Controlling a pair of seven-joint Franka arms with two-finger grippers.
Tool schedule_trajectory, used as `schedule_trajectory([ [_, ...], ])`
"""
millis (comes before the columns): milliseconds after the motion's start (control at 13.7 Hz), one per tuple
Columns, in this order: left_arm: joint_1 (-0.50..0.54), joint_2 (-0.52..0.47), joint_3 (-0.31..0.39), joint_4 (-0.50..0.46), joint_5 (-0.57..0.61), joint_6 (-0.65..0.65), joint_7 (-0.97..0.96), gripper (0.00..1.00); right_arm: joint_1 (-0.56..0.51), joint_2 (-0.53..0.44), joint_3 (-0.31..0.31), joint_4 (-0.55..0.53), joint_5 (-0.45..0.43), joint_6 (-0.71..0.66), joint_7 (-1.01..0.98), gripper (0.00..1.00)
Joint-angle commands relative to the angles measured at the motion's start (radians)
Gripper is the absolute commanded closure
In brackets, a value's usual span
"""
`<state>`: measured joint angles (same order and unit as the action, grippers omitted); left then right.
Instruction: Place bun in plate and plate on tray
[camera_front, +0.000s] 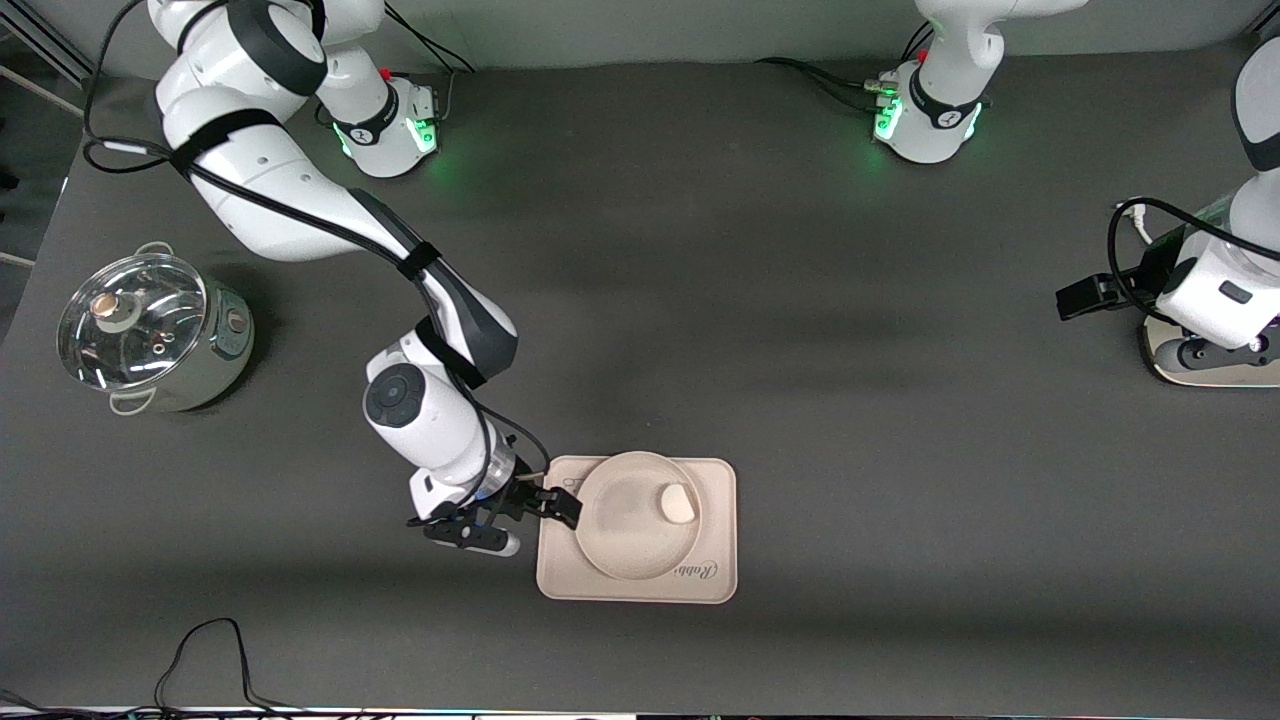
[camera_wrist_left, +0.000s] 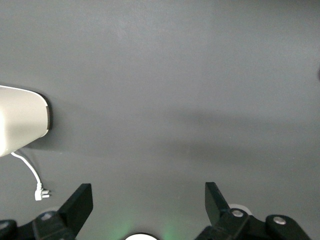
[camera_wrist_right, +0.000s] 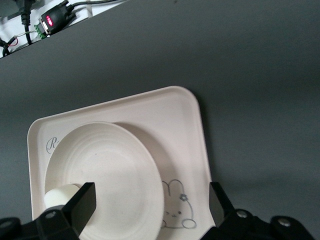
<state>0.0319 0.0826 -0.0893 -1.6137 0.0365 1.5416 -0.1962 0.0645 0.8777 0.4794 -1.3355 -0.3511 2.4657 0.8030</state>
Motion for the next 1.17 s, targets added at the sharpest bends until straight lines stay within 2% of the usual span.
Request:
schedule_trajectory([
  [0,0.0,-0.027,0.0,-0.002,0.008,-0.015,0.003,0.0,-0.035,-0.133,-0.001,-0.059,0.023,-0.123,-0.034,0.0],
  [146,-0.003,-0.075,-0.001,-0.021,0.006,-0.017,0.003,0.0,-0.067,-0.231,-0.008,-0.097,0.133,-0.236,-0.167,0.0],
  [292,-0.001,-0.102,-0.001,-0.029,0.002,-0.014,0.001,0.0,-0.068,-0.359,-0.111,-0.169,0.271,-0.315,-0.31,0.0],
  [438,0.002,-0.112,0.0,-0.037,-0.021,-0.003,0.001,0.0,-0.063,-0.526,-0.198,-0.323,0.377,-0.318,-0.422,0.0],
  [584,0.0,-0.112,0.0,-0.032,-0.023,-0.001,0.001,0.0,-0.061,-0.687,-0.258,-0.445,0.388,-0.339,-0.462,0.0],
  [657,-0.001,-0.11,0.008,-0.031,-0.021,-0.003,0.001,0.0,-0.06,-0.748,-0.28,-0.459,0.388,-0.414,-0.462,0.0],
  [803,-0.012,-0.106,0.014,-0.015,-0.021,-0.012,0.001,0.0,-0.06,-0.836,-0.335,-0.452,0.388,-0.554,-0.464,0.0],
  [1094,-0.018,-0.103,0.025,0.009,-0.023,-0.017,-0.009,0.0,-0.055,-0.974,-0.447,-0.446,0.389,-0.704,-0.467,0.0],
])
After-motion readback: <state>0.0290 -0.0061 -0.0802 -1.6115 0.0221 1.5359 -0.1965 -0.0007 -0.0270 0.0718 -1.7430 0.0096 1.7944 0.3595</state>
